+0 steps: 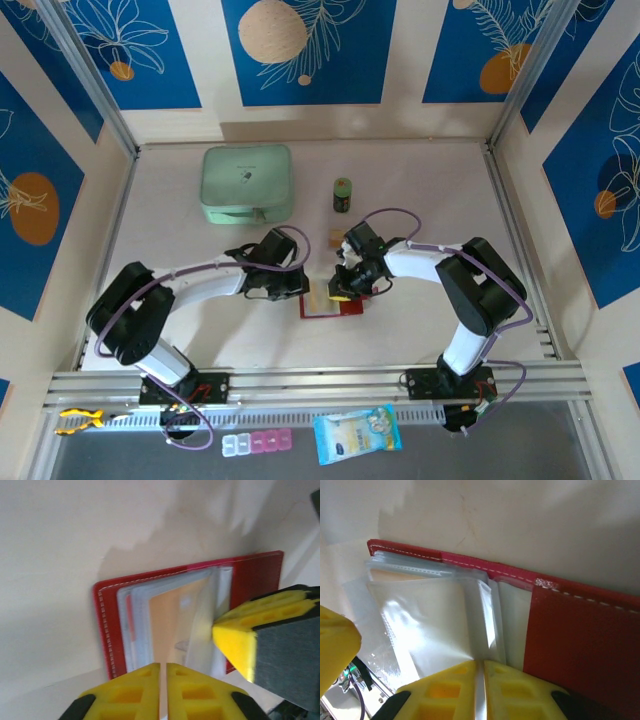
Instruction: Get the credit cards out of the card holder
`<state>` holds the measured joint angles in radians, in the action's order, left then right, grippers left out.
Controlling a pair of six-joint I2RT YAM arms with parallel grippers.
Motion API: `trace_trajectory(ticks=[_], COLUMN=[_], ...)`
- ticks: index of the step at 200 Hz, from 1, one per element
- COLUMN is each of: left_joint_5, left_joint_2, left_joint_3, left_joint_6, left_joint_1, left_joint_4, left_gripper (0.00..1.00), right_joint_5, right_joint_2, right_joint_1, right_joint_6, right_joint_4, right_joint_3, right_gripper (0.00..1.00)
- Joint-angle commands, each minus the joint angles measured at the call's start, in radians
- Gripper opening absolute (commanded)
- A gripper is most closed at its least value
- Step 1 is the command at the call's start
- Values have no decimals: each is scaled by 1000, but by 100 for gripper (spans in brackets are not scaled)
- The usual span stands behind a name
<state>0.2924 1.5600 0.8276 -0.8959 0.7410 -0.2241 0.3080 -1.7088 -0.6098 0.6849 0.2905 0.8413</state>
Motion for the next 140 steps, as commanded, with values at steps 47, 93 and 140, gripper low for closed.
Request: trace_trajectory(ticks=[47, 93, 140], left_joint_5=[86, 94, 109], left_joint_2=[47, 86, 93], left_joint_3=[15, 13, 13], left_joint_6=[-65, -83, -99], left_joint_1=[32, 39, 44], left_joint_4=[110, 123, 158], left_gripper=[29, 31, 27], right_joint_5=[38, 70, 77], right_joint_2=[7, 8, 14], right_joint_1=[33, 50, 53], right_joint_6=[0, 8, 10], right_joint_4=[-28, -59, -69], right_joint_3=[-60, -80, -90], right_gripper=[7, 5, 5])
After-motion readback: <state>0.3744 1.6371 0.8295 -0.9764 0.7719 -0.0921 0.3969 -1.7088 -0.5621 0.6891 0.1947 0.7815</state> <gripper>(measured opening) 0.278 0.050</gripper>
